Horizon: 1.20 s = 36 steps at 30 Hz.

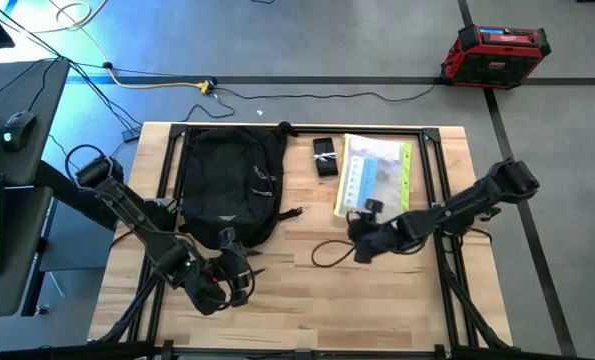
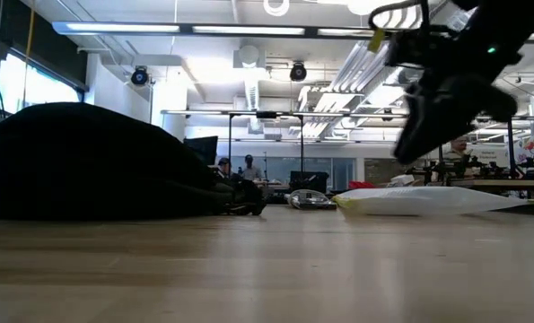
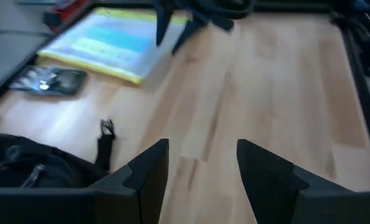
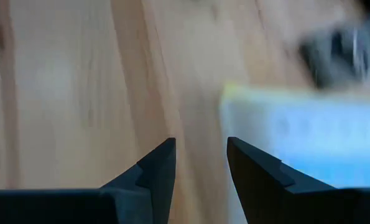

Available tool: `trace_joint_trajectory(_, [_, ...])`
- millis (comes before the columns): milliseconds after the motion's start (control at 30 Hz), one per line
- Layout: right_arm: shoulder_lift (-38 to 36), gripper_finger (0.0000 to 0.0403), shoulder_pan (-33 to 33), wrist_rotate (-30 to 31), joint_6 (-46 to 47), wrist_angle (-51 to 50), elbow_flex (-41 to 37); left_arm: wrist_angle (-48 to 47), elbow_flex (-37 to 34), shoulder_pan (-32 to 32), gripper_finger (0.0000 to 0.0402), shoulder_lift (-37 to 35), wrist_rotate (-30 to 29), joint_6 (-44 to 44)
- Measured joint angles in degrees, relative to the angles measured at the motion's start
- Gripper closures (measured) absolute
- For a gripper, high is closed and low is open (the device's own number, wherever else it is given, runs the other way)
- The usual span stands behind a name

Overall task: Unpack backpack
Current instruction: Open the transparent zip bag

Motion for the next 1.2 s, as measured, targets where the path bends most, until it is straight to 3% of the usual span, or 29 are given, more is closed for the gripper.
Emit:
trace_joint_trajectory(100, [0.4, 0.0269, -2.7, 3.1, -7.7, 7.5, -1.5, 1.3, 0.0, 1.6, 0.0234, 0.1, -3.0, -1.1])
trace_joint_trajectory(167, [1.1, 0.0265, -4.6, 3.8, -8.6, 8.2, -1.5, 2.0, 0.0, 3.9, 0.0234, 0.1, -2.3, 2.6])
trace_joint_trajectory(333, [5.1, 0.0231, -7.8, -0.3, -11.5, 11.7, -1.6, 4.3, 0.0, 11.9, 0.0234, 0.1, -3.2, 5.3])
trace_joint_trajectory(433, [8.2, 0.02, -8.2, 0.0, -14.5, 14.3, -1.6, 4.2, 0.0, 16.7, 0.0234, 0.4, 1.8, 8.8])
trace_joint_trajectory(533, [10.3, 0.0172, -8.1, 4.9, -18.2, 14.3, -1.6, 5.6, 0.0, 19.8, 0.0234, 1.2, 7.9, 10.6])
trace_joint_trajectory(633, [11.2, 0.0158, -8.2, 8.2, -19.7, 14.3, -1.6, 7.0, 0.0, 21.0, 0.0234, 3.6, 8.9, 10.7])
trace_joint_trajectory(733, [11.3, 0.0156, -9.3, 6.5, -18.3, 14.2, -1.6, 9.5, 0.0, 21.6, 0.0234, 6.8, 8.0, 9.7])
trace_joint_trajectory(967, [12.9, 0.0156, -11.6, 4.6, -16.1, 14.1, -1.5, 13.3, 0.0, 22.6, 0.0234, 14.0, 14.2, 11.7])
trace_joint_trajectory(1067, [14.3, 0.0156, -12.5, 4.6, -13.4, 13.6, -1.5, 13.3, 0.0, 23.5, 0.0234, 15.3, 17.0, 11.9])
trace_joint_trajectory(1200, [15.2, 0.0178, -12.7, 5.1, -10.2, 12.3, -1.3, 12.3, 0.0, 24.8, 0.0234, 15.4, 15.9, 12.3])
